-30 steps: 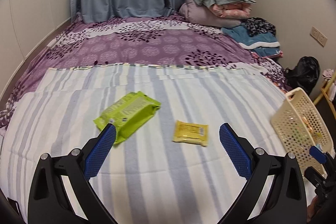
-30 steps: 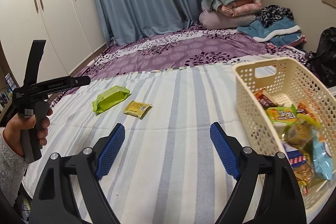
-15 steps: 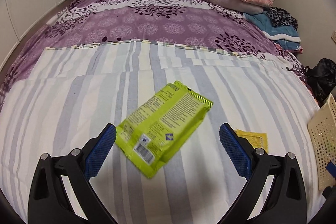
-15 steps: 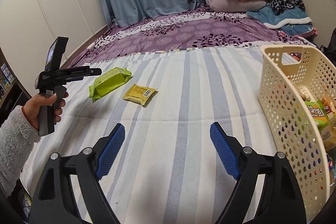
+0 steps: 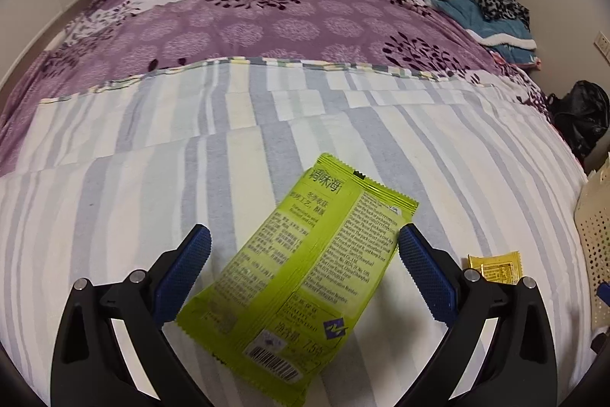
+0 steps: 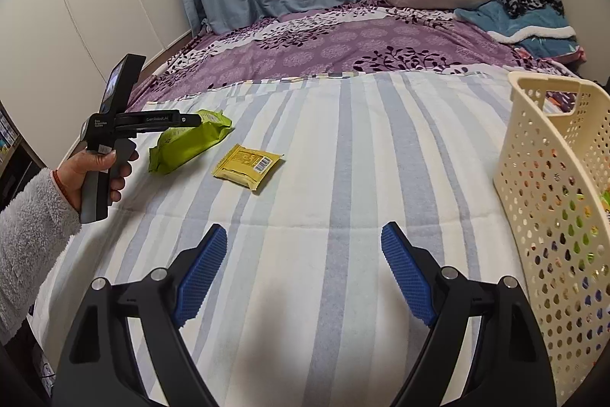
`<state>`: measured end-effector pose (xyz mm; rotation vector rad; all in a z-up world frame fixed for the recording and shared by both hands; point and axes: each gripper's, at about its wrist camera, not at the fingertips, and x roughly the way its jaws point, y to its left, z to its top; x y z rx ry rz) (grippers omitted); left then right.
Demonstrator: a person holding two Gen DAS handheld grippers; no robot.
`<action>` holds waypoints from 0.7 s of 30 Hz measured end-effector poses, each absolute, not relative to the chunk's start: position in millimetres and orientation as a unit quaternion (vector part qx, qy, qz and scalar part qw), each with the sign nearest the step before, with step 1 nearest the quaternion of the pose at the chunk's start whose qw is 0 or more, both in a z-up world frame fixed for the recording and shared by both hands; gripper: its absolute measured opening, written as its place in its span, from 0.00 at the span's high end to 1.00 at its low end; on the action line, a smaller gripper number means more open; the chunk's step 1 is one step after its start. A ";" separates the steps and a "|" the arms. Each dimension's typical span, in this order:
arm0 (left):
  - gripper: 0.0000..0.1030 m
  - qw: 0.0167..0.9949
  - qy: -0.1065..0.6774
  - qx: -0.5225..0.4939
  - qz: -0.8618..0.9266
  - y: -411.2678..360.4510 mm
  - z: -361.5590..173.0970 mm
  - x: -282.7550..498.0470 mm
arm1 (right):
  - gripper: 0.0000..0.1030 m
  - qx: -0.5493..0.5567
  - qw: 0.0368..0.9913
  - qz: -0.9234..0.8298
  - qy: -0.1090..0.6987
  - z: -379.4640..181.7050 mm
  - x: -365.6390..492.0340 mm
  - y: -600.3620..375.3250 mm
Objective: Organize snacks
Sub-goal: 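Grasp the green cracker pack with the left gripper and lift it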
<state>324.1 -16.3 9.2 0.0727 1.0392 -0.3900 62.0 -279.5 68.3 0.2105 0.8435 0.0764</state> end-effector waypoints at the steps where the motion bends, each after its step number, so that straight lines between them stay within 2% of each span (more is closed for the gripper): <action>1: 0.03 0.848 0.493 0.037 -0.189 -17.8 7.9 324.8 | 0.20 0.102 0.906 0.039 0.410 66.9 63.7 -278.4; 11: 0.04 0.843 0.490 0.084 -0.207 -28.9 -4.6 317.0 | 0.20 0.085 0.902 0.064 0.420 55.3 102.4 -261.9; 12: 0.08 0.843 0.490 0.087 -0.204 -28.2 -6.1 316.9 | 0.20 0.083 0.901 0.066 0.420 55.4 105.8 -259.7; 19: 0.20 0.854 0.473 0.081 -0.201 -20.9 -4.3 313.5 | 0.20 0.051 0.901 0.087 0.423 48.9 133.7 -243.0; 21: 0.27 0.856 0.472 0.074 -0.198 -17.3 -2.5 312.9 | 0.20 0.035 0.900 0.098 0.424 46.8 145.5 -237.0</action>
